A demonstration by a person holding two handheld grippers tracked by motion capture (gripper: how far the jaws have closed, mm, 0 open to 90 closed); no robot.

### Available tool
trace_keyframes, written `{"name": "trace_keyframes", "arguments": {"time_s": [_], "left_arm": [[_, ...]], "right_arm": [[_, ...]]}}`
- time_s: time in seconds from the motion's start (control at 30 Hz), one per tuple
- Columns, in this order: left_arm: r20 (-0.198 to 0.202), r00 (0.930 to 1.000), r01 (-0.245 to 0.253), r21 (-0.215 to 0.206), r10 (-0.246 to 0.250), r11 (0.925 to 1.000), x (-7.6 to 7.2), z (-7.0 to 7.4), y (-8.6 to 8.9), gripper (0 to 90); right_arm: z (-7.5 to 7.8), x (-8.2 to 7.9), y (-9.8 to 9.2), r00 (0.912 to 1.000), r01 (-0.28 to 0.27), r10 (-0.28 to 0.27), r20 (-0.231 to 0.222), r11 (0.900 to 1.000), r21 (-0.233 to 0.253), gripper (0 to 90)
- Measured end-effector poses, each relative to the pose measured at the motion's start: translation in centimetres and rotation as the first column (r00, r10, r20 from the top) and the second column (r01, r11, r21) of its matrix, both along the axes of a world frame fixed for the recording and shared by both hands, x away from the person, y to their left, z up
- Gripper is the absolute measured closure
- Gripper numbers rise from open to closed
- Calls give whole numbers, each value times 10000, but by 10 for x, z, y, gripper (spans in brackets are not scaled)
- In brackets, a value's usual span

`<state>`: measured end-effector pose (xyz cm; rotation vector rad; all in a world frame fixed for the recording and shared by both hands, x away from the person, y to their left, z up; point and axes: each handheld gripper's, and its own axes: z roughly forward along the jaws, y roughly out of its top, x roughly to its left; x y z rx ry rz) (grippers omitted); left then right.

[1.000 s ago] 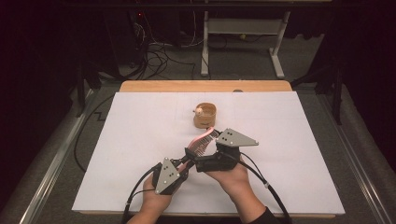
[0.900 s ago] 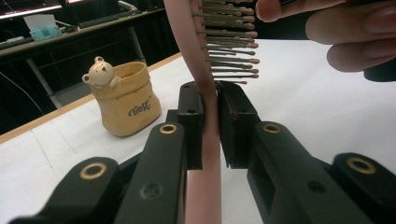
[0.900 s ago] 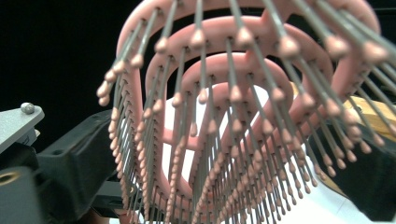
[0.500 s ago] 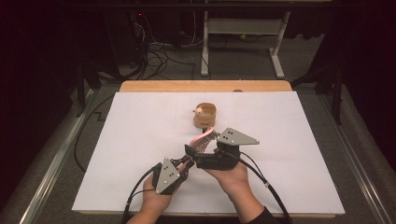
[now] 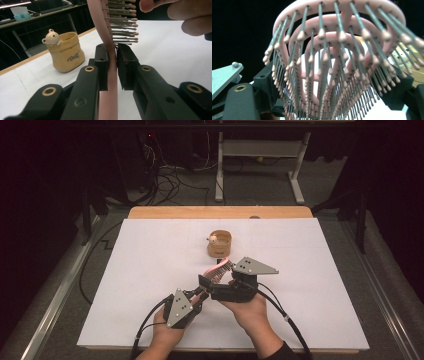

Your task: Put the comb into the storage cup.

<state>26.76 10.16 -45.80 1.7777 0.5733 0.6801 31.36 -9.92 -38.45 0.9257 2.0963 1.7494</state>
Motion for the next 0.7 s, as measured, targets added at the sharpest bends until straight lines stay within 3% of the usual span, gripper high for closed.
{"name": "trace_keyframes", "arguments": {"time_s": [0.33, 0.7], "left_arm": [[-115, 9998, 181, -132, -183, 9997, 1, 1, 0, 725], [-530, 9981, 303, -411, -325, 9987, 4, 2, 2, 511]], "right_arm": [[1, 0, 0, 10000, 7, -7, 49, 9998, -181, 203], [6, 1, -1, 9999, 93, -93, 62, 9999, -97, 202]]}}
